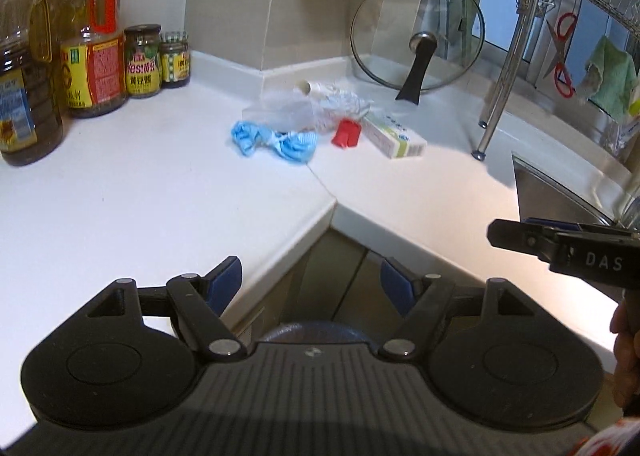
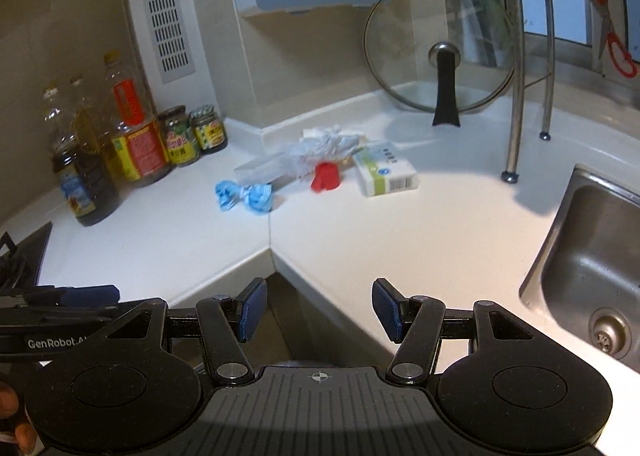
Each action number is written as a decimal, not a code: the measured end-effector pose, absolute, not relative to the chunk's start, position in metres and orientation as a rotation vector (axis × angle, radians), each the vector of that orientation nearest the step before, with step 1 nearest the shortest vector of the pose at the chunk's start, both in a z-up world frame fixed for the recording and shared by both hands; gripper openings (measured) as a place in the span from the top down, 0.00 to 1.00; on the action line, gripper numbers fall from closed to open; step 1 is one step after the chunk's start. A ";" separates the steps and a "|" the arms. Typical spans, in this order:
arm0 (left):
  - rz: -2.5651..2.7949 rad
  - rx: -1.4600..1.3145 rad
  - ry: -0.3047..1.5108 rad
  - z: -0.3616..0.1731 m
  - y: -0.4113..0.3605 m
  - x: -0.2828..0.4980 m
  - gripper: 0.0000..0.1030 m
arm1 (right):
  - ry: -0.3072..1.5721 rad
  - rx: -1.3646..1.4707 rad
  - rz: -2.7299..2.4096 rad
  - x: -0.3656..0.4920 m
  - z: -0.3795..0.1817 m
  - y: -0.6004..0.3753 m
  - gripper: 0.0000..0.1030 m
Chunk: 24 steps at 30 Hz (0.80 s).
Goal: Collect trash
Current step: 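Move both tools back toward the blue mask and medicine box, then grasp the blue face mask with left tool while right tool grasps white medicine box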
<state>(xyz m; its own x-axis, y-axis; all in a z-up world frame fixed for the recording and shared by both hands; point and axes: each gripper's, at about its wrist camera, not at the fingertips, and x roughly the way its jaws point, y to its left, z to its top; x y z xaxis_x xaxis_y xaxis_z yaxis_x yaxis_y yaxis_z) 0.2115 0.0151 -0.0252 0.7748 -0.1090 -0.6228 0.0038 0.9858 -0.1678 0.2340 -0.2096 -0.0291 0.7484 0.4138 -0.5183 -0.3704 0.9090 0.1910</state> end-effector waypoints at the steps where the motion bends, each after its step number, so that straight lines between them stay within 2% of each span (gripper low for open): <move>1: -0.059 -0.160 0.679 -0.024 0.016 0.215 0.28 | 0.576 0.077 0.425 0.237 -0.028 -0.211 0.43; 10: 0.020 -0.208 0.652 -0.024 0.015 0.271 0.28 | 0.576 0.049 0.448 0.308 -0.030 -0.220 0.38; 14: 0.063 -0.217 0.660 -0.029 0.011 0.307 0.28 | 0.578 0.020 0.459 0.355 -0.035 -0.224 0.25; 24: 0.182 -0.264 0.716 -0.058 0.008 0.391 0.28 | 0.606 -0.007 0.516 0.467 -0.053 -0.219 0.21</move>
<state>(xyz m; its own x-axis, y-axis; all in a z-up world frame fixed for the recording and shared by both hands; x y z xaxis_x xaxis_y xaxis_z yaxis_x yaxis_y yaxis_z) 0.3911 0.0076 -0.0575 0.7408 0.0739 -0.6677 -0.2531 0.9514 -0.1756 0.4666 -0.2192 -0.0525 0.6999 0.4610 -0.5456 -0.4647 0.8740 0.1423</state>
